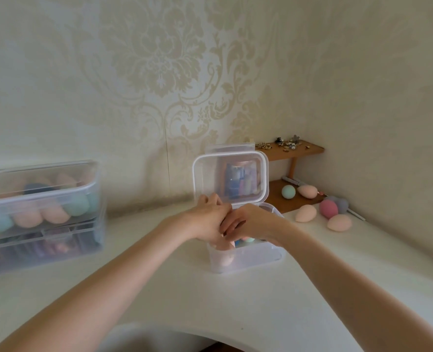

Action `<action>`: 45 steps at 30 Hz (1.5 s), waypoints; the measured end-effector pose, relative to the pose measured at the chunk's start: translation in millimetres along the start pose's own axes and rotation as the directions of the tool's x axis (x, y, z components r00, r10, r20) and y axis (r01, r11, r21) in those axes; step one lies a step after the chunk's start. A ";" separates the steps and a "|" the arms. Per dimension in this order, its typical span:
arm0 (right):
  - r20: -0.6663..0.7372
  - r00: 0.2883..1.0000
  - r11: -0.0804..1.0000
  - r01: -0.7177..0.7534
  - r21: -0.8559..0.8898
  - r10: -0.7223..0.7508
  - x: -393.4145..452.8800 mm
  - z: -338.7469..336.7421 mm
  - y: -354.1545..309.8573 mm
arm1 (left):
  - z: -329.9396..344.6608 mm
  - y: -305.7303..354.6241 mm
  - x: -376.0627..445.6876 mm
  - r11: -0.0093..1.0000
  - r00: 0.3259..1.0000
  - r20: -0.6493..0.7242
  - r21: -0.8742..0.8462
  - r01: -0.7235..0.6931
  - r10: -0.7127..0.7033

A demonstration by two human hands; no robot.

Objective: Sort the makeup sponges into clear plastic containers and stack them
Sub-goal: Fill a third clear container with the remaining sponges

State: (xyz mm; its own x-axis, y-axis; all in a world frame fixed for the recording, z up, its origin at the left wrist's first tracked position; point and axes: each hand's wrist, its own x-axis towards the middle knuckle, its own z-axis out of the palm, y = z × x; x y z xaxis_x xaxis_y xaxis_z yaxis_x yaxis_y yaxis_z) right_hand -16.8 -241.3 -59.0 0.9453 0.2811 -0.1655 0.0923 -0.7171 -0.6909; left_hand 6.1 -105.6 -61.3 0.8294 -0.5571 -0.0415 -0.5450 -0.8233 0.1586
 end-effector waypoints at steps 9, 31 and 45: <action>0.031 0.983 0.972 -0.175 -0.156 0.182 -0.7 8.8 -20.7 | -0.1 -1.8 -2.5 0.999 0.998 0.054 0.043 -0.022 0.020; -0.684 0.721 0.816 -0.462 -0.348 0.116 -10.5 -76.8 90.7 | -0.7 4.4 4.8 0.997 0.997 0.074 0.068 -0.035 0.030; 0.036 0.998 0.990 -0.047 -0.131 0.053 -14.7 -15.2 -1.0 | -4.9 0.5 -2.9 0.999 0.995 0.087 0.001 -0.042 0.041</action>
State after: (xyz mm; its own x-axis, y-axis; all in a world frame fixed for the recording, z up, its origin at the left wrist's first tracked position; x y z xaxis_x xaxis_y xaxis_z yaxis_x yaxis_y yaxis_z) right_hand -26.1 -254.5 -45.2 0.9371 0.2655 -0.2265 0.0874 -0.8069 -0.5842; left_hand 4.0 -103.8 -56.2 0.7924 -0.5980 -0.1204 -0.5792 -0.7995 0.1591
